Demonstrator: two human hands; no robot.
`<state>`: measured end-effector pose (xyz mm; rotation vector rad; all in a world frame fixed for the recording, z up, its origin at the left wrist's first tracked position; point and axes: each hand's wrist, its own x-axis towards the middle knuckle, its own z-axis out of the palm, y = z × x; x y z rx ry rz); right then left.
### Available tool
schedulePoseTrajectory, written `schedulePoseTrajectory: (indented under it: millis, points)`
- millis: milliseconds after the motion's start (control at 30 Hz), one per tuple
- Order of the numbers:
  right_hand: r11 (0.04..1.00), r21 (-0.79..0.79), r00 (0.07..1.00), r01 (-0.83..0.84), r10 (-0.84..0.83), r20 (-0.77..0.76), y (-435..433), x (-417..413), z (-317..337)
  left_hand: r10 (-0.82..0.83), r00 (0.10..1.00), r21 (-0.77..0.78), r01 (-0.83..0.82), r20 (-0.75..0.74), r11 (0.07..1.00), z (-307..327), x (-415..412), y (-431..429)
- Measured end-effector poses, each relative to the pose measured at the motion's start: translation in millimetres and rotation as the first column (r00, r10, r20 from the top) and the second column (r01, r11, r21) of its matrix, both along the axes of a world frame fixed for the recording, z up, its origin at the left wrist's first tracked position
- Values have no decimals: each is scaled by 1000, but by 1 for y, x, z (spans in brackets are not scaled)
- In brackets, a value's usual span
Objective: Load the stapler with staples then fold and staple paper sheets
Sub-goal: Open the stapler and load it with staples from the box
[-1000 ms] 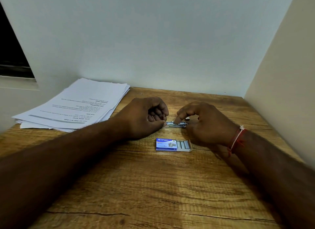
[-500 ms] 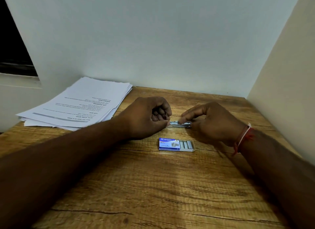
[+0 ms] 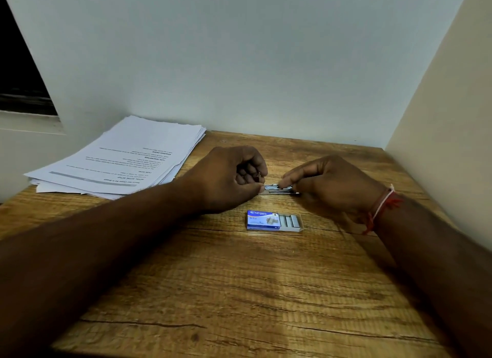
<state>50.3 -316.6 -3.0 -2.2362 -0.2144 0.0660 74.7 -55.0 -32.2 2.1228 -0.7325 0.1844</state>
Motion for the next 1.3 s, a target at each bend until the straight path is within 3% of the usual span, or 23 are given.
schedulePoseTrajectory:
  millis: [767,1167,1233,1300]
  points:
    - [994,-53,996,92,-92,-8,3,-7,9,20,1000,-1,-20,-15,1000,3,-4,-1]
    - [995,-82,998,55,-52,38,-3,-4,8,20,1000,9,-20,-16,1000,2,-3,-1]
    - [998,-35,998,55,-54,14,-3,-4,7,14,1000,8,-14,-12,1000,2,-3,-1]
    - [985,114,991,129,-132,21,-3,-1,6,11,1000,0,-11,-11,1000,1,-2,0]
